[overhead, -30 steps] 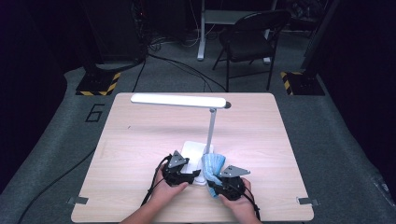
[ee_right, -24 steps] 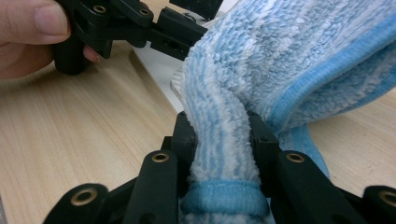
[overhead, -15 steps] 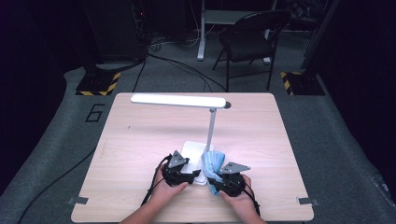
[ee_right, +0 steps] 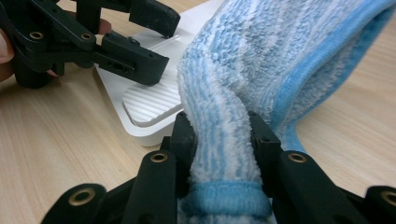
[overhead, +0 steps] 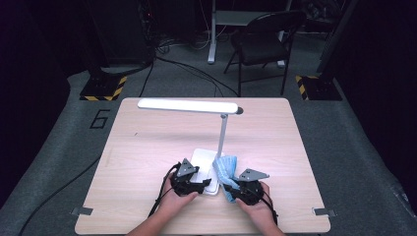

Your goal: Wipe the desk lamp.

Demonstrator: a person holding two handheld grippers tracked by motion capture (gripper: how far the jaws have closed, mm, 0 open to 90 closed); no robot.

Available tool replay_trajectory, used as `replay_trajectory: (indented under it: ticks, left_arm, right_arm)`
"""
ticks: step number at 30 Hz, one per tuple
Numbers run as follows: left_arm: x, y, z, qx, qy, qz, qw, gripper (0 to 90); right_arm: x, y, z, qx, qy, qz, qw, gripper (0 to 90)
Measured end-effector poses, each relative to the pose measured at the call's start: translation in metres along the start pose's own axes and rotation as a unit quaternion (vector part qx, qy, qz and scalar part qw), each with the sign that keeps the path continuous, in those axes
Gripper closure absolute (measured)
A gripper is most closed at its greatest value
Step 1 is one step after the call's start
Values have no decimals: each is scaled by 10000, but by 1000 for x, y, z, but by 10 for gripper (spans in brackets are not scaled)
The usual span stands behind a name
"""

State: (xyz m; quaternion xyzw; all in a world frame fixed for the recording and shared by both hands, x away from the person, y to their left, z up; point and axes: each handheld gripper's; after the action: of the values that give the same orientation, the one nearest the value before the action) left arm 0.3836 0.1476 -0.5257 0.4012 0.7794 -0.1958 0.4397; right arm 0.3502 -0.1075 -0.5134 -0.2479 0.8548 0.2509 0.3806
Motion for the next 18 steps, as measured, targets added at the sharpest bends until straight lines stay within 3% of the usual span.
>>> replay_trajectory:
  ticks: [9,15,18]
  left_arm:
    - [0,0,0,-5,0,9,10000,290]
    - [0,0,0,-5,-4,18,10000,290]
    - [0,0,0,-2,-4,16,10000,290]
  right_arm:
    - [-2,-5,-10,52,-188,4,9998,678]
    - [-5,-9,-13,347,-174,-64,9992,681]
    - [-7,-16,-16,450,-206,88,9987,681]
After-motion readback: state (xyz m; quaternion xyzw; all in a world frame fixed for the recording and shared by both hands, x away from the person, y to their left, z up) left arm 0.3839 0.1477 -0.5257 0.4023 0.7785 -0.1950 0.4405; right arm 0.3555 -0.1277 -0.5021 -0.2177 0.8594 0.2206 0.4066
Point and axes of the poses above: each handheld gripper's, and its own axes: z roughly forward along the jaws, x roughly out of its underside, y roughly to its left, and after that the axes turned 9 degrees about z, right-handed
